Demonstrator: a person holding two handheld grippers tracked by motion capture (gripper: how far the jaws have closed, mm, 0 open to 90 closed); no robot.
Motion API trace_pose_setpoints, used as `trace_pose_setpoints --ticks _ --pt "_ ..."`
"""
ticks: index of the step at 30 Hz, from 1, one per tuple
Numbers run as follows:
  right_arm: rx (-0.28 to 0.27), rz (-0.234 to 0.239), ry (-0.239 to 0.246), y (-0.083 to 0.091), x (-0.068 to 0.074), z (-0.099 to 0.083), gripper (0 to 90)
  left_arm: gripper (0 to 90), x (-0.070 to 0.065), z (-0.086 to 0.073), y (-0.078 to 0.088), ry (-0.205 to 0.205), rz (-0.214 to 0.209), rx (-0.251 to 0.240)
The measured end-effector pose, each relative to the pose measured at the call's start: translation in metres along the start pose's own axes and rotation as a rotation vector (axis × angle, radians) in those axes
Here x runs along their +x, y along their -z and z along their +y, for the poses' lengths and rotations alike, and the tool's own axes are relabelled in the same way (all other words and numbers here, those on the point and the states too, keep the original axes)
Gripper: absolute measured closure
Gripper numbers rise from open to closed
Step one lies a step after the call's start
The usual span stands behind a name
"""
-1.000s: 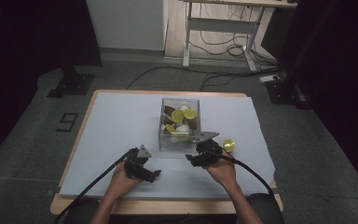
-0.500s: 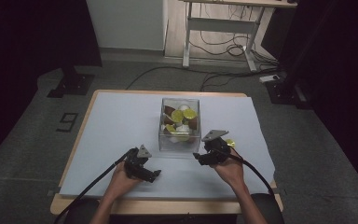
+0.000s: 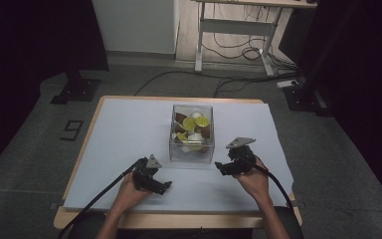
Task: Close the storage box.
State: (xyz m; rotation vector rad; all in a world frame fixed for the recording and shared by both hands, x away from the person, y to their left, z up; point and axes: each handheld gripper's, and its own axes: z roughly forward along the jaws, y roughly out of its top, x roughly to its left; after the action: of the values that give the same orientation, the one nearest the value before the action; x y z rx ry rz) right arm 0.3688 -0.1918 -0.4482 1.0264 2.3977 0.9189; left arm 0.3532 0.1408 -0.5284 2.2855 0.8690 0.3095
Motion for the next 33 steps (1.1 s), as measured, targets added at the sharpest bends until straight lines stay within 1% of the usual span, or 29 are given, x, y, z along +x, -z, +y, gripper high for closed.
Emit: trace_pose_setpoints --ticks 5,8,9,13,17,22,26,29,30,33 --pt "-0.014 -0.023 -0.021 0.006 -0.006 -0.005 14.9 0.0 0.000 0.000 0.000 -0.001 0.000 0.000" --pt "-0.012 -0.031 -0.034 0.008 -0.011 -0.010 14.4 0.0 0.000 0.000 0.000 0.000 0.000 0.000" --pt "-0.013 -0.033 -0.035 0.009 -0.013 -0.011 14.1 0.0 0.000 0.000 0.000 0.000 0.000 -0.001" --pt "-0.021 -0.042 -0.064 0.011 -0.019 -0.019 13.8 0.0 0.000 0.000 0.000 -0.001 0.000 0.000" --pt "-0.029 -0.050 -0.071 0.013 -0.025 -0.026 13.5 0.0 0.000 0.000 0.000 0.001 0.001 -0.002" --pt "-0.044 -0.065 -0.097 0.014 -0.032 -0.037 9.9 0.0 0.000 0.000 0.000 0.000 0.000 -0.001" --pt "-0.034 -0.080 -0.122 0.012 -0.039 -0.047 6.4 0.0 0.000 0.000 0.000 0.000 0.000 -0.001" --pt "-0.021 -0.096 -0.137 0.009 -0.044 -0.053 2.1 0.0 0.000 0.000 0.000 0.002 0.000 -0.002" --pt "-0.007 -0.098 -0.140 0.006 -0.046 -0.055 0.2 0.0 0.000 0.000 0.000 0.001 0.001 -0.002" --pt "0.025 -0.094 -0.144 -0.001 -0.050 -0.061 0.0 0.0 0.000 0.000 0.000 0.001 0.001 -0.001"
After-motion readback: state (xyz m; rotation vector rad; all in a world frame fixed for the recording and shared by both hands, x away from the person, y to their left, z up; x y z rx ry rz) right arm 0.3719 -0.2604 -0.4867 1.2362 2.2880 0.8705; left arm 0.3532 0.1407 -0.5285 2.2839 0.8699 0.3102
